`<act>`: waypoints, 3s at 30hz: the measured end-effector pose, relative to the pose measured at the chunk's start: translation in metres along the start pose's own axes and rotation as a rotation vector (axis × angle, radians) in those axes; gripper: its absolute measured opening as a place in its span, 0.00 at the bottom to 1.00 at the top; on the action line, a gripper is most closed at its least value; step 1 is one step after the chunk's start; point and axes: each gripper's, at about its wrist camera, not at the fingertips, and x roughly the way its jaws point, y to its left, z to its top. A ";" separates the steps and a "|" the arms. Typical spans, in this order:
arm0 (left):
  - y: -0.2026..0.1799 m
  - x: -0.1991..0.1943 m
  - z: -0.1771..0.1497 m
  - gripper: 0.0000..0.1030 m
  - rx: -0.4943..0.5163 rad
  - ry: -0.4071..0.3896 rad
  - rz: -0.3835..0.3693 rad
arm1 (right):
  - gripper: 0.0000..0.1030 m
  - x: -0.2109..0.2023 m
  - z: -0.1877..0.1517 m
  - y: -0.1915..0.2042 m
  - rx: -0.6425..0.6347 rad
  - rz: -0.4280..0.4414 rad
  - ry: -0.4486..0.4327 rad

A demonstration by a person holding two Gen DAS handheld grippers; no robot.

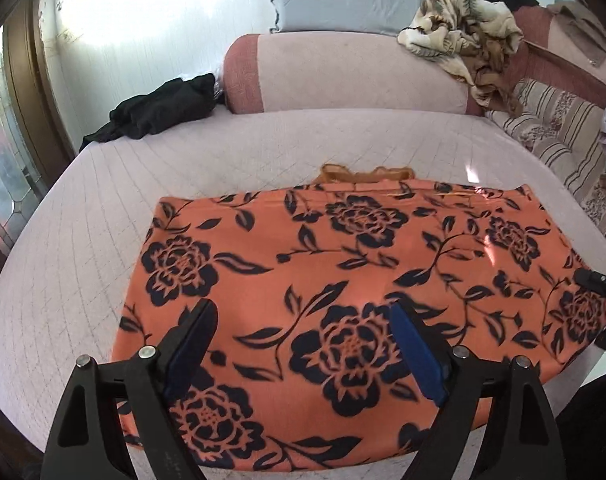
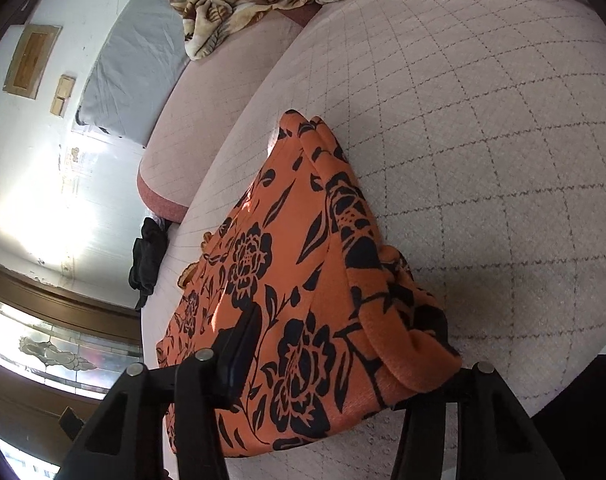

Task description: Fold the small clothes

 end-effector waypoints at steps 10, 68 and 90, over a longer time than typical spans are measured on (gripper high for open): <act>-0.013 0.009 -0.007 0.88 0.032 0.000 0.015 | 0.58 -0.004 0.003 0.019 -0.102 -0.032 -0.008; 0.285 -0.078 -0.090 0.96 -0.721 -0.146 0.273 | 0.15 0.142 -0.205 0.304 -1.009 -0.091 0.274; 0.235 -0.086 -0.074 0.96 -0.596 -0.138 -0.094 | 0.79 0.089 -0.204 0.276 -0.784 0.144 0.301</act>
